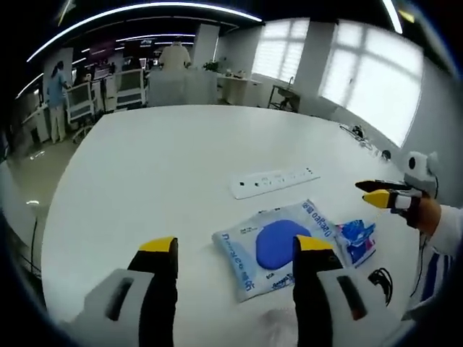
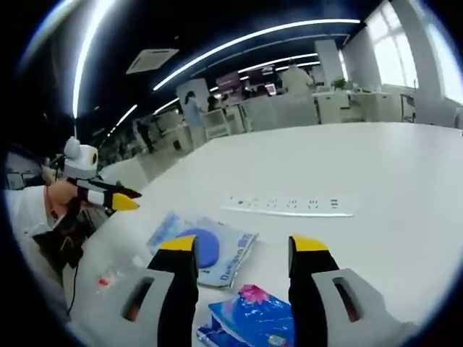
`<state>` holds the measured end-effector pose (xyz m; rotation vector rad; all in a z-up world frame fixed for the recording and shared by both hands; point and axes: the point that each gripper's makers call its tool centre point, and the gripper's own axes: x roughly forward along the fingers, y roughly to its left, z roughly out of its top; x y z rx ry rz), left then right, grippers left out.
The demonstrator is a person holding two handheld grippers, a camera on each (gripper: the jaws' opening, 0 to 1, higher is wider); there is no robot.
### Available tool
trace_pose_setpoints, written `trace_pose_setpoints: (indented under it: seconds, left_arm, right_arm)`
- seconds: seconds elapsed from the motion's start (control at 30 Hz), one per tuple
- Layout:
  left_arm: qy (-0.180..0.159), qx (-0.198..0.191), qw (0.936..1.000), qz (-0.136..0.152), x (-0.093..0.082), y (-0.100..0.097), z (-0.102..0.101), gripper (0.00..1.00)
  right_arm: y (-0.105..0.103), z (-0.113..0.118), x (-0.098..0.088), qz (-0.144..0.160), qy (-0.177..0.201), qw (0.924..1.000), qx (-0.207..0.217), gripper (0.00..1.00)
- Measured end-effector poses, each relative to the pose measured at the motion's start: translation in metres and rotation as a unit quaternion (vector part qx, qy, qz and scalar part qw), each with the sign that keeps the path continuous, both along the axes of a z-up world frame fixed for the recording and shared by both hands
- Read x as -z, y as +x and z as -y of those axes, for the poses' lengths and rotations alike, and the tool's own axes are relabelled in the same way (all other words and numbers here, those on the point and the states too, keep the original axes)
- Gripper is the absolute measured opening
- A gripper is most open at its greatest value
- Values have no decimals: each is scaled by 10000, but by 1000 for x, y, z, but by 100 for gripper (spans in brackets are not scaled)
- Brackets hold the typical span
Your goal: Arrange the tabletop items into an orderly group along one side of the table until the central work area is clear of visible clutter.
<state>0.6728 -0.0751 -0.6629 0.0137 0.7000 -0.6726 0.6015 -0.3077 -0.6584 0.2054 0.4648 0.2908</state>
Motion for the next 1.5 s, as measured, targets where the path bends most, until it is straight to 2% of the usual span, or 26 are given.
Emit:
trace_pose_setpoints:
  seconds: [0.4,0.73,1.07,1.5]
  left_arm:
    - [-100,64,9999,88,-18,-11,3,70]
    - [-199,336,9991,173,-37,-29,20,75]
    - [-264,594,9976,230,-49,-51,44,77]
    - [-329,818,9959,197,-51,-74,67,77]
  right_arm:
    - [-19,10,-16,88,-99,9999,1,60]
    - [-44,29,-26,124,-242,9996,113,66]
    - [-71,50,-24,19,-416,9987,283,66]
    - [-100,55,-16,-143,-507,9980,353,65]
